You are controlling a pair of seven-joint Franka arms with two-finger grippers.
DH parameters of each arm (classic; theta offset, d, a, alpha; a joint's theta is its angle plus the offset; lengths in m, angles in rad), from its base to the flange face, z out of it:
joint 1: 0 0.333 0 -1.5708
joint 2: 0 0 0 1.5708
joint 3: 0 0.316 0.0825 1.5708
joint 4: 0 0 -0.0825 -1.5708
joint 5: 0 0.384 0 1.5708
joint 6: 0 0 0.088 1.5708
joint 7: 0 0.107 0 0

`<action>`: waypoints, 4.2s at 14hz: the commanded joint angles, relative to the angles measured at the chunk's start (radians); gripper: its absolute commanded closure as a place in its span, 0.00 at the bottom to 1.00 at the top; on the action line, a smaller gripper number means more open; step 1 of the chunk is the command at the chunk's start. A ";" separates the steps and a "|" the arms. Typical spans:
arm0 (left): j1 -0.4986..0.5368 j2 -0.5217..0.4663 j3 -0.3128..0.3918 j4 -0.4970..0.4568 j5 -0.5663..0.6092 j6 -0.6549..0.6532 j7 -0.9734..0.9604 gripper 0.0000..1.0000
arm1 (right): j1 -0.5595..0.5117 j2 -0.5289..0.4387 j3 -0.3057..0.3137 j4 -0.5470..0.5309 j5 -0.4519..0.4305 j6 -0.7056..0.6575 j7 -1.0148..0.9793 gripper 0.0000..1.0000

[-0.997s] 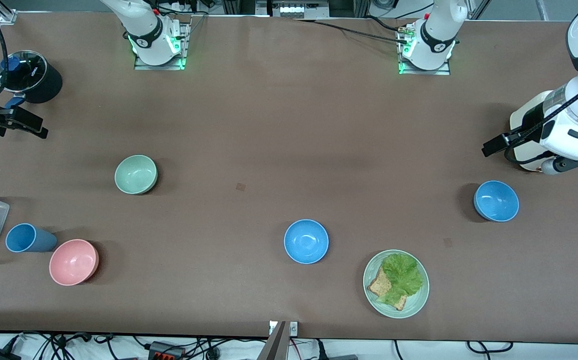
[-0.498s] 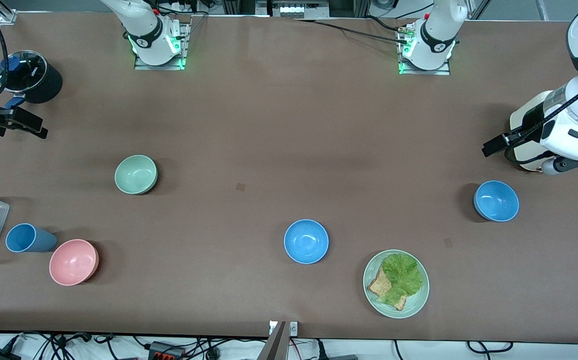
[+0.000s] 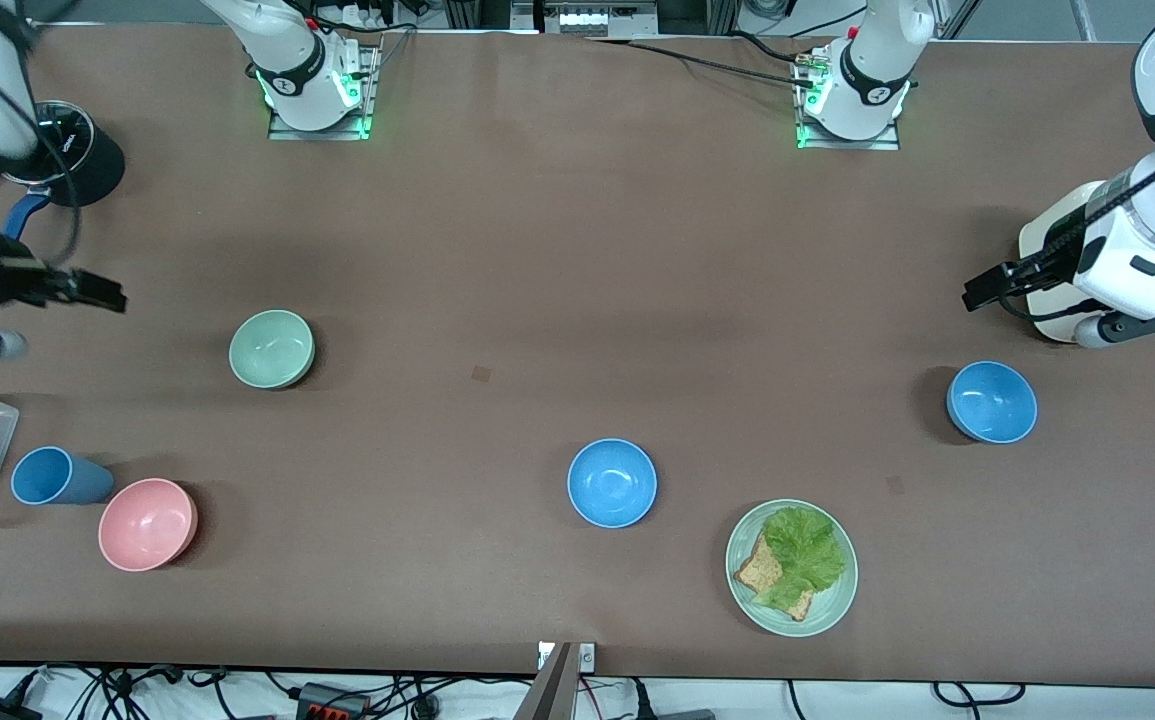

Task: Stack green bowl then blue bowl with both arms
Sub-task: 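Reach the right gripper to the pale green bowl and grasp its rim, then carry the green bowl to mid-table while the left gripper reaches the blue bowl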

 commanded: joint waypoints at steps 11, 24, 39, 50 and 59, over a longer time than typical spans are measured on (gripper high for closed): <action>0.023 0.028 0.005 0.038 -0.020 -0.006 0.153 0.00 | 0.002 0.357 0.017 -0.033 0.008 0.108 -0.001 0.00; 0.024 0.028 0.005 0.038 -0.022 -0.007 0.151 0.00 | 0.017 0.402 0.020 -0.055 0.065 0.117 -0.007 1.00; 0.070 0.067 0.007 0.038 -0.022 -0.004 0.151 0.00 | 0.262 0.406 0.433 0.113 0.121 0.121 0.454 1.00; 0.085 0.250 0.007 0.126 -0.006 0.034 0.156 0.00 | 0.384 0.558 0.435 0.113 0.192 0.321 0.516 1.00; 0.174 0.454 -0.006 0.163 0.223 0.172 0.318 0.00 | 0.369 0.472 0.422 0.220 0.157 0.219 0.543 0.00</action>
